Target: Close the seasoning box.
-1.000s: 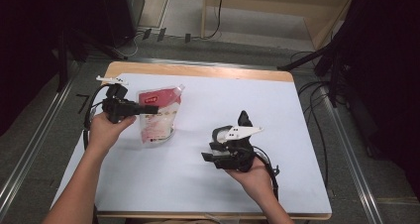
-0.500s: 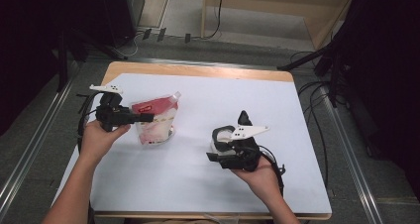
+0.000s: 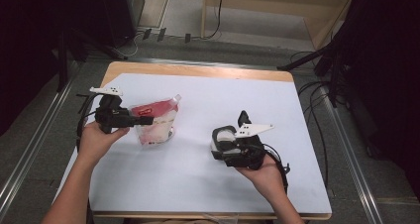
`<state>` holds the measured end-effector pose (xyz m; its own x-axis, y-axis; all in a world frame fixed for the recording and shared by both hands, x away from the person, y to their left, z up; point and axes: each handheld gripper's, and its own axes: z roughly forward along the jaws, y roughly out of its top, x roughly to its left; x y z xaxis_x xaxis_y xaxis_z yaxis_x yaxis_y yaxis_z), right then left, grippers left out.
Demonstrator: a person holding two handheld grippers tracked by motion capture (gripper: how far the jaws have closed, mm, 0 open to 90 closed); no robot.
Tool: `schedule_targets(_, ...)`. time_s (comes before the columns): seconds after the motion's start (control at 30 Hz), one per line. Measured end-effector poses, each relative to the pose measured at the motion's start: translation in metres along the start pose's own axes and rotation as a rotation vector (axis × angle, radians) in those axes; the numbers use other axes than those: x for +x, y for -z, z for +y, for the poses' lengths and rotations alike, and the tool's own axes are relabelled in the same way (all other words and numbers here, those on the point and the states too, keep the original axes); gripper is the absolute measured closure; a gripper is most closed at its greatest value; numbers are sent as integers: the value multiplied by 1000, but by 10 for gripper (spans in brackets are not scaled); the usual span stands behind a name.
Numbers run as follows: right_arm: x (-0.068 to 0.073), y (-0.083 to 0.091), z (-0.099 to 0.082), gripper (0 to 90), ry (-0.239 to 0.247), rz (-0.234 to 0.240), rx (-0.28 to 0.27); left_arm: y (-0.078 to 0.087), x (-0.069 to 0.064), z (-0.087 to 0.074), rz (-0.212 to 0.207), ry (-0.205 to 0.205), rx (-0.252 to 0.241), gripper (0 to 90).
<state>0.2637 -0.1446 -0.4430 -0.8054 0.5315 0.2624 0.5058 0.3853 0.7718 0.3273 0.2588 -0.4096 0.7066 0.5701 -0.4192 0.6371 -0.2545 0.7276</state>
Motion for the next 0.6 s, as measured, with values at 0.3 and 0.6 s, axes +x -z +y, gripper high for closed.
schedule_targets(0.3, -1, 3, 3, 543, -3, 9, 0, 6, -3, -5, 15, -21, 0, 565)
schedule_targets(0.6, -3, 6, 5, 544, 0, 15, 9, 20, -4, -14, 55, -36, 10, 516)
